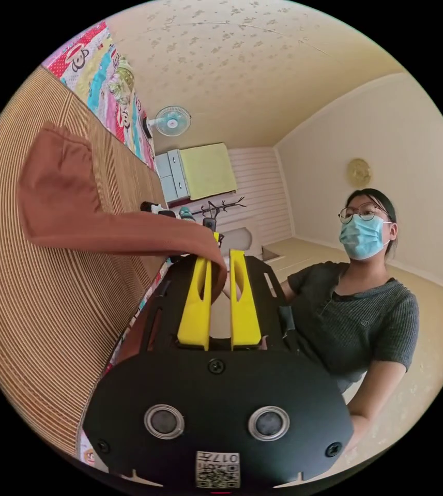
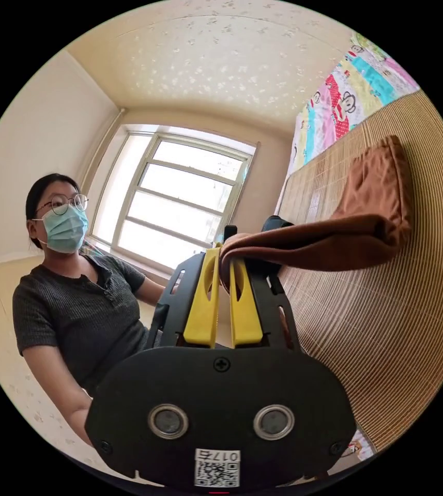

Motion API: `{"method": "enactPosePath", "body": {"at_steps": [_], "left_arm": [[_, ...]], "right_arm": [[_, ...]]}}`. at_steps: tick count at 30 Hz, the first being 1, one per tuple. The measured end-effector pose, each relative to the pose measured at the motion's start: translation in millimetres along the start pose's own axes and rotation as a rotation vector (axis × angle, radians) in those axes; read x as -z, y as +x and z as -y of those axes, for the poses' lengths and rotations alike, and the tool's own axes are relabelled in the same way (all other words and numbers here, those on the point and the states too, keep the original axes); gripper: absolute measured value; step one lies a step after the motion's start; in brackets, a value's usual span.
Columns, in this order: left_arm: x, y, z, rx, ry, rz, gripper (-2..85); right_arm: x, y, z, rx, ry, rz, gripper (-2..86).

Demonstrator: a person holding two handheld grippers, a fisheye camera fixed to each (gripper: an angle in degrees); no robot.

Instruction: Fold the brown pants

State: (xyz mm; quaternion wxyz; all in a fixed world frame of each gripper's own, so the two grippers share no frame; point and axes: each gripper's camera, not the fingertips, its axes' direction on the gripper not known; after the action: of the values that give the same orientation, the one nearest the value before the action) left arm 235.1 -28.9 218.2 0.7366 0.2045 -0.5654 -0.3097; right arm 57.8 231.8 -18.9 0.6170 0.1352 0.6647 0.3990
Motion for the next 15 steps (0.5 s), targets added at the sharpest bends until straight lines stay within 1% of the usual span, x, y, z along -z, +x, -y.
{"method": "enactPosePath", "body": {"at_steps": [2, 3, 5, 6, 10, 14, 15], "left_arm": [[-5, 33, -4, -0.022, 0.021, 0.032, 4.0], [-11, 59, -4, -0.050, 0.012, 0.042, 3.8], [-23, 103, -2, -0.107, -0.008, 0.065, 3.5], [-33, 137, 0, -0.175, -0.032, 0.077, 3.3], [-69, 252, 8, -0.415, -0.077, 0.064, 3.1], [-95, 334, 19, -0.598, -0.078, 0.077, 3.3], [-101, 354, 25, -0.653, -0.066, 0.079, 3.3]], "right_arm": [[1, -53, 4, 0.065, -0.012, -0.011, 0.6], [1, -67, 5, 0.083, -0.017, -0.015, 0.6], [1, -125, 8, 0.158, -0.016, -0.021, 0.6], [1, -141, 9, 0.179, -0.011, -0.017, 0.6], [8, -257, 19, 0.386, 0.032, 0.008, 0.6], [11, -354, 43, 0.584, 0.078, -0.009, 0.6], [11, -363, 48, 0.604, 0.083, -0.002, 0.6]]}}
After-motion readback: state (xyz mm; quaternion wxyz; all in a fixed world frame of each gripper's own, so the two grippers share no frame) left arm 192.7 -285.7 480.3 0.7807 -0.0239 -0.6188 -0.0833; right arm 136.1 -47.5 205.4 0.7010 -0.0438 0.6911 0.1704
